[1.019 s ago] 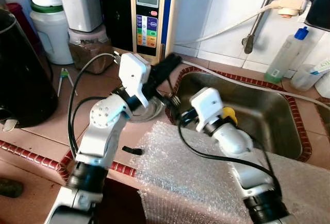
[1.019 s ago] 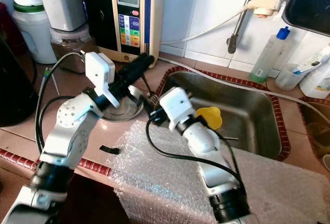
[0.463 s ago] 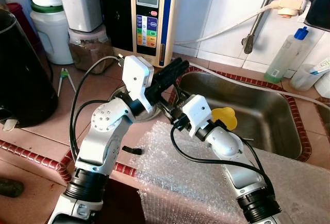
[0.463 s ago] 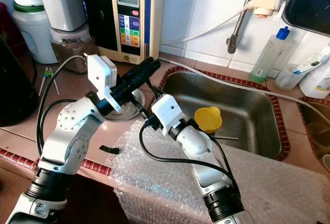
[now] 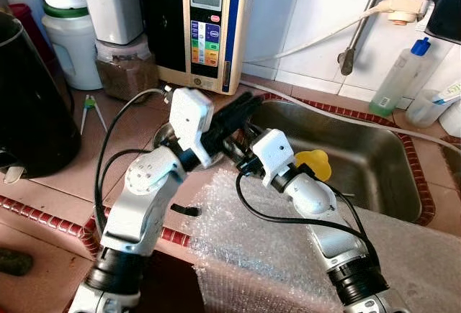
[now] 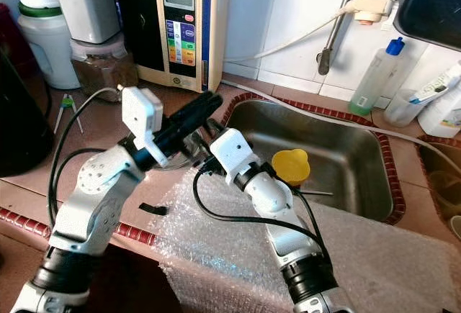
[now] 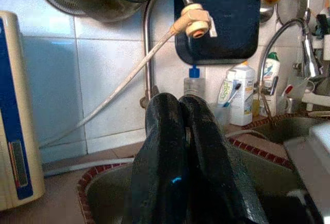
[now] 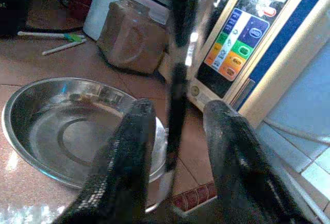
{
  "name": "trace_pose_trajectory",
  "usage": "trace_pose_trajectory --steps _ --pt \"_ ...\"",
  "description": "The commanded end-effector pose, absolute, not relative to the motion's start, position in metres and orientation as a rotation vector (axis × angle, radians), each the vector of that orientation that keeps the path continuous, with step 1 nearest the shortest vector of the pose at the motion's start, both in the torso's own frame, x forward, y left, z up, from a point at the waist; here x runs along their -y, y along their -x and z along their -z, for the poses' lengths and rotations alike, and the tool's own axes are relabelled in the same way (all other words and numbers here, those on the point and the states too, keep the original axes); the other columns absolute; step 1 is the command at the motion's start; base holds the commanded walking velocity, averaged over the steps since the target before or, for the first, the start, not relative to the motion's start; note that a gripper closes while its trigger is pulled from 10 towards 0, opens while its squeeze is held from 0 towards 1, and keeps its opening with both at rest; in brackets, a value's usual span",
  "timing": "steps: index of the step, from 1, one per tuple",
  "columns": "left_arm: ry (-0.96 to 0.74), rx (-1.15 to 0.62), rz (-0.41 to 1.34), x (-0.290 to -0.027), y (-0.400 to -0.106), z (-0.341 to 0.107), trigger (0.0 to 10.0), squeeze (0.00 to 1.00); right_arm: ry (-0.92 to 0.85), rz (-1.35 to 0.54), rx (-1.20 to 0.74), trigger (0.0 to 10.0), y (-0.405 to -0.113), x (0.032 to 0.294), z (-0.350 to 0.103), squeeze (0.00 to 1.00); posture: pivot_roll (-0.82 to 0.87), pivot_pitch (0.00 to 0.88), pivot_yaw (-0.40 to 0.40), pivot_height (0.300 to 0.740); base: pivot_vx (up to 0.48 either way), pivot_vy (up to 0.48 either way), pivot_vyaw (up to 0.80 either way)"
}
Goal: Kitchen organization
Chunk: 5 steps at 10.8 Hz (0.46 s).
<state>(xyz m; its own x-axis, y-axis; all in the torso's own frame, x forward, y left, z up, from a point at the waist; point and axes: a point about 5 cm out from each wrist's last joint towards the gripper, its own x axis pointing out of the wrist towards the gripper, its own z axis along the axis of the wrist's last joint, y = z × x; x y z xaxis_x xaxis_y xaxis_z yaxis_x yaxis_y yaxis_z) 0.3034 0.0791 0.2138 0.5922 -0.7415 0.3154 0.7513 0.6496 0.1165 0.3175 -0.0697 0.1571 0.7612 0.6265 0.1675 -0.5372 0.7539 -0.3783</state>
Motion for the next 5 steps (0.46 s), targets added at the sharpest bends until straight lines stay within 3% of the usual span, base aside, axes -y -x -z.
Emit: trace_pose_trajectory --steps 1,5 --pt "0.022 0.360 0.886 -0.0746 -0.3010 -0.2156 0.0 0.00 0.329 -0.636 0.318 0.0 -0.3217 0.0726 -0.1631 0.00 0.17 0.000 -0.075 0.740 0.000 0.000 0.00" --pt "0.027 0.343 0.892 -0.0722 -0.2999 -0.2111 0.0 0.00 0.342 -0.611 0.324 0.0 -0.3240 0.0799 -0.1614 0.00 0.16 0.000 -0.062 0.740 0.000 0.000 0.00"
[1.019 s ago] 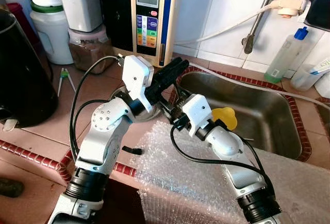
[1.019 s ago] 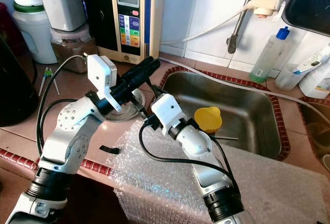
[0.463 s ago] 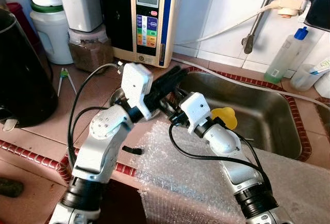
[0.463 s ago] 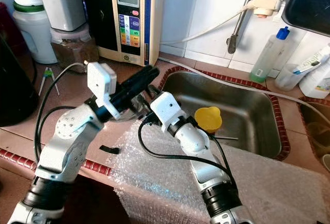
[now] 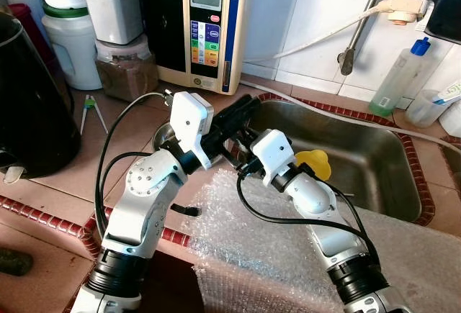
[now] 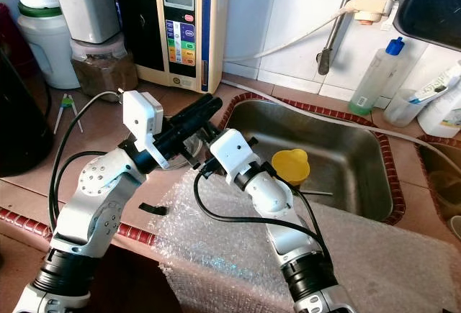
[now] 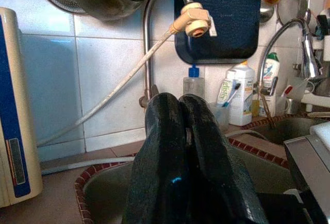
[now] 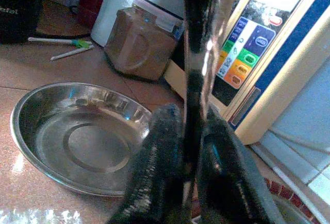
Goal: Kitchen organization
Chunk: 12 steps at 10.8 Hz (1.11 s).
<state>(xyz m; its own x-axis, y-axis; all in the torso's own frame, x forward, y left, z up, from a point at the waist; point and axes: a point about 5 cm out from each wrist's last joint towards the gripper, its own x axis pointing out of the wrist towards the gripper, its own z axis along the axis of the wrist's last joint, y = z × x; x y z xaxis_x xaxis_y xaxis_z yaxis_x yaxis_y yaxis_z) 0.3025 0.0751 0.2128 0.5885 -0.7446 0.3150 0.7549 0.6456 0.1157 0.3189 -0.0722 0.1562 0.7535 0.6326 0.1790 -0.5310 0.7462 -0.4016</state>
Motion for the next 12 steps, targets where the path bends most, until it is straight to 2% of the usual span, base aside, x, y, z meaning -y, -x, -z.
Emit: trace_pose_trajectory --steps 1,2,3,4,6,8,12 --pt "0.022 0.339 0.901 -0.069 -0.300 -0.209 0.0 0.00 0.346 -0.587 0.330 0.0 -0.327 0.088 -0.164 0.00 0.16 0.000 -0.058 0.740 0.000 0.000 0.00" --pt "0.020 0.336 0.907 -0.069 -0.300 -0.209 0.0 0.00 0.349 -0.582 0.330 0.0 -0.327 0.091 -0.164 0.00 0.16 0.000 -0.058 0.740 0.000 0.000 0.00" --pt "0.004 0.326 0.900 -0.069 -0.301 -0.206 10.0 0.00 0.349 -0.574 0.328 0.0 -0.327 0.094 -0.164 0.00 0.16 0.000 -0.061 0.740 0.000 0.000 0.00" --pt "-0.007 0.314 0.865 -0.071 -0.303 -0.203 10.0 1.00 0.346 -0.569 0.324 0.0 -0.326 0.096 -0.162 0.00 0.16 0.000 -0.063 0.740 0.000 0.000 0.00" --pt "0.045 0.279 0.841 -0.075 -0.305 -0.202 10.0 1.00 0.368 -0.570 0.329 0.0 -0.329 0.100 -0.164 0.00 0.16 0.000 -0.063 0.740 0.000 0.000 0.00" --pt "0.015 0.305 0.828 -0.080 -0.303 -0.203 10.0 1.00 0.421 -0.535 0.320 0.0 -0.334 0.114 -0.165 0.00 0.17 0.000 -0.063 0.740 0.000 0.000 0.00" --pt "-0.073 0.186 0.966 -0.085 -0.287 -0.182 10.0 1.00 0.571 -0.391 0.265 0.0 -0.350 0.178 -0.171 0.00 0.17 0.000 -0.063 0.740 0.000 0.000 0.00"
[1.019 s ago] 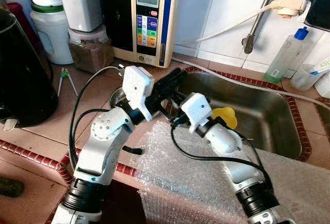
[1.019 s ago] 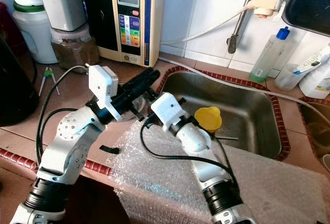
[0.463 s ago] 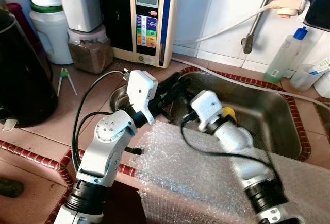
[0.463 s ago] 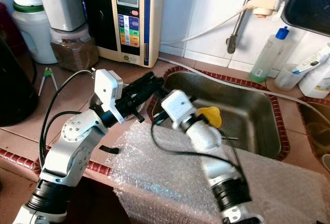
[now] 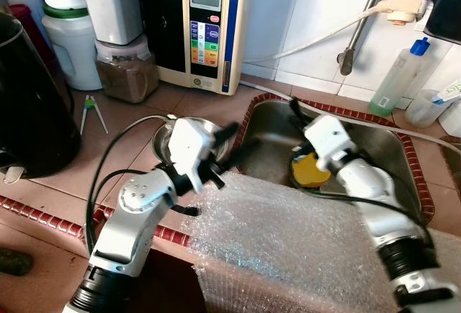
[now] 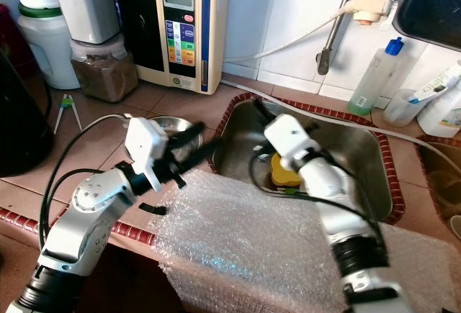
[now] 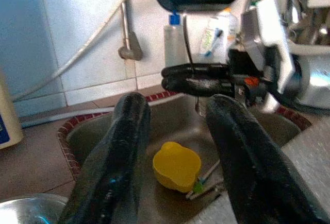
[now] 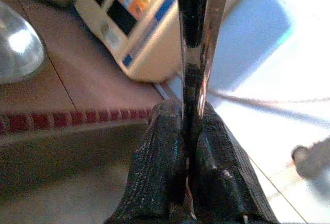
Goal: Kitchen organization
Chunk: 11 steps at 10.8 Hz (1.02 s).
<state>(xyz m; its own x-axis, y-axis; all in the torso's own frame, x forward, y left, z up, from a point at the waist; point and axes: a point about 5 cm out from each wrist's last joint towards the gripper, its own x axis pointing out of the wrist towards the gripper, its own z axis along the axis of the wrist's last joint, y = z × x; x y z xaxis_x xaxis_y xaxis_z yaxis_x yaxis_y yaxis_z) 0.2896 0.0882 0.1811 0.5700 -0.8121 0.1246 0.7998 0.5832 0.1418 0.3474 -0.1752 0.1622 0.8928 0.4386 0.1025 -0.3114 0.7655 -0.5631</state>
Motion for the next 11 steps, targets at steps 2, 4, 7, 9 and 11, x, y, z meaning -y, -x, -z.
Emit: trace_pose_trajectory --steps 2,4,7,9,11 --pt "-0.130 0.099 1.064 -0.088 -0.280 -0.172 10.0 1.00 0.598 -0.336 0.208 0.0 -0.351 0.201 -0.161 0.00 0.18 0.000 -0.058 0.740 0.000 0.000 0.00" --pt "-0.174 0.049 1.119 -0.090 -0.276 -0.165 10.0 1.00 0.589 -0.314 0.169 0.0 -0.348 0.210 -0.149 0.00 0.18 0.000 -0.052 0.740 0.000 0.000 0.00" --pt "-0.228 0.018 1.130 -0.093 -0.278 -0.162 10.0 1.00 0.569 -0.326 0.027 0.0 -0.336 0.222 -0.112 0.00 0.17 0.000 -0.041 0.740 0.000 0.000 0.00" --pt "-0.258 0.014 1.120 -0.096 -0.281 -0.163 10.0 1.00 0.591 -0.265 -0.006 0.0 -0.331 0.234 -0.103 0.00 0.18 0.000 -0.036 0.740 0.000 0.000 0.00" --pt "-0.254 0.014 1.124 -0.095 -0.280 -0.162 10.0 1.00 0.647 -0.215 -0.001 10.0 -0.332 0.243 -0.105 0.25 0.17 0.000 -0.029 0.740 0.000 0.000 0.00"
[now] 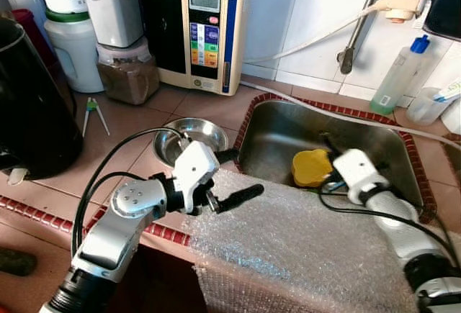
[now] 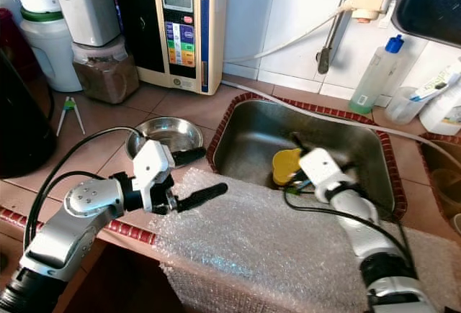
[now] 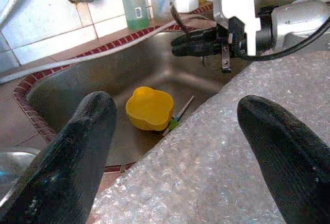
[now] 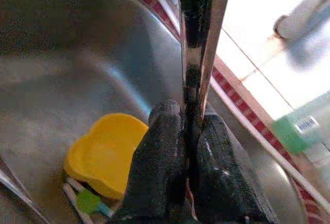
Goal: Kitchen organization
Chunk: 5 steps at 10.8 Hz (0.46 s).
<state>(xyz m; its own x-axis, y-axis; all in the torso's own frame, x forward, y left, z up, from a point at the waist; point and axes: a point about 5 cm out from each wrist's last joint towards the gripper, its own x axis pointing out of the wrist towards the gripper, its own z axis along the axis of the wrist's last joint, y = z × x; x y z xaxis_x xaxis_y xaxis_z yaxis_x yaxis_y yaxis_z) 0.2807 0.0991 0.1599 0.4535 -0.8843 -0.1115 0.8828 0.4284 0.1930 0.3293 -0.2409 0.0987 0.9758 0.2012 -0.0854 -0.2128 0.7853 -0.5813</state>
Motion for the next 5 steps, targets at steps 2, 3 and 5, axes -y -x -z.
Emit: trace_pose_trajectory --steps 2,3,5 --pt "-0.259 0.014 1.124 -0.093 -0.281 -0.161 10.0 1.00 0.677 -0.165 0.036 10.0 -0.335 0.251 -0.115 1.00 0.17 0.000 -0.028 0.740 0.000 0.000 0.00" --pt "-0.262 0.014 1.124 -0.093 -0.281 -0.161 10.0 1.00 0.697 -0.146 0.050 10.0 -0.337 0.253 -0.119 1.00 0.17 0.000 -0.027 0.740 0.000 0.000 0.00" --pt "-0.269 0.013 1.121 -0.093 -0.281 -0.160 10.0 1.00 0.714 -0.129 0.073 10.0 -0.343 0.252 -0.126 1.00 0.17 0.000 -0.024 0.740 0.000 0.000 0.00"
